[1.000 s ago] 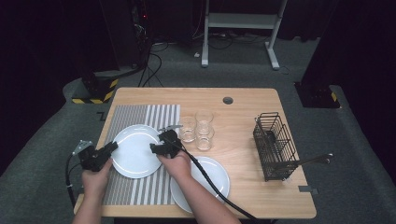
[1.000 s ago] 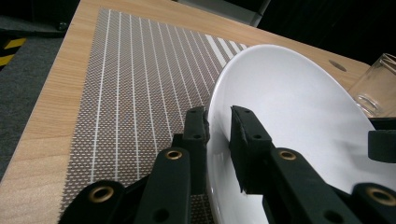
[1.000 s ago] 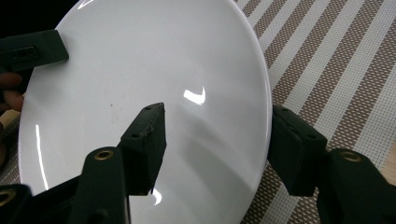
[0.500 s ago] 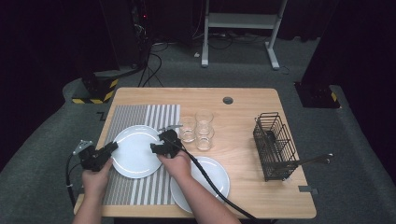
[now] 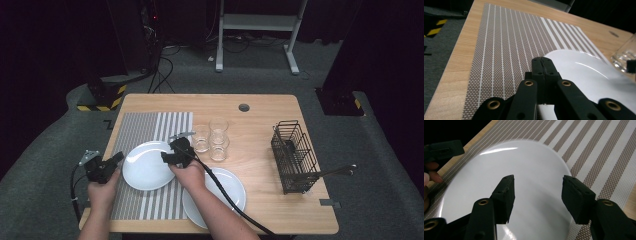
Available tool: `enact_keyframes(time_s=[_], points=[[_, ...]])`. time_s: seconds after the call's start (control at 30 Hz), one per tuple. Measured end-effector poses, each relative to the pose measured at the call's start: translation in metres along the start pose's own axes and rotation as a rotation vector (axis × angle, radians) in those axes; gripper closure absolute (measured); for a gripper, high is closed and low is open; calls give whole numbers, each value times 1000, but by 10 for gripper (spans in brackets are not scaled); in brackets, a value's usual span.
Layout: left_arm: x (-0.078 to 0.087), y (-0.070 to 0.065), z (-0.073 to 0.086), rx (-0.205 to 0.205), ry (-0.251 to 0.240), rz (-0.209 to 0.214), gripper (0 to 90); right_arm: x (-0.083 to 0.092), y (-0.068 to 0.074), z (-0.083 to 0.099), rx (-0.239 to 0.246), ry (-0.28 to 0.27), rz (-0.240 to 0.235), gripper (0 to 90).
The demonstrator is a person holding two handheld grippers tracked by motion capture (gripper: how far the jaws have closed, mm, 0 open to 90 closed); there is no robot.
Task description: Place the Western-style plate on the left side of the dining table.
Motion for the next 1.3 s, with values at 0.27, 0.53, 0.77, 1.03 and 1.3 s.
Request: enact_keyframes(time_s=[0.27, 0.53, 0.77, 1.03, 1.3], points=[[0, 0, 0, -1, -2, 2, 895, 5, 3, 3, 9, -5, -5, 440], [0, -1, 0, -9, 8, 24, 861, 19, -4, 11, 0, -18, 23, 440], [-1, -2, 0, -1, 24, 39, 749, 25, -6, 26, -8, 8, 54, 421], [12, -14, -7, -99, 68, -7, 659, 27, -4, 38, -28, 31, 44, 423], [34, -25, 1, -135, 80, -24, 630, 40, 7, 51, 2, 32, 4, 421]])
Point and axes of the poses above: each handheld gripper's, and its own axes: x roughly backward along the jaws, z roughly out of its underside, y roughly to its left, the point moved 2 cm from there along -x, roughly forward along the jaws, and after that the axes turned 4 degrees about z, right-handed, at the moved point
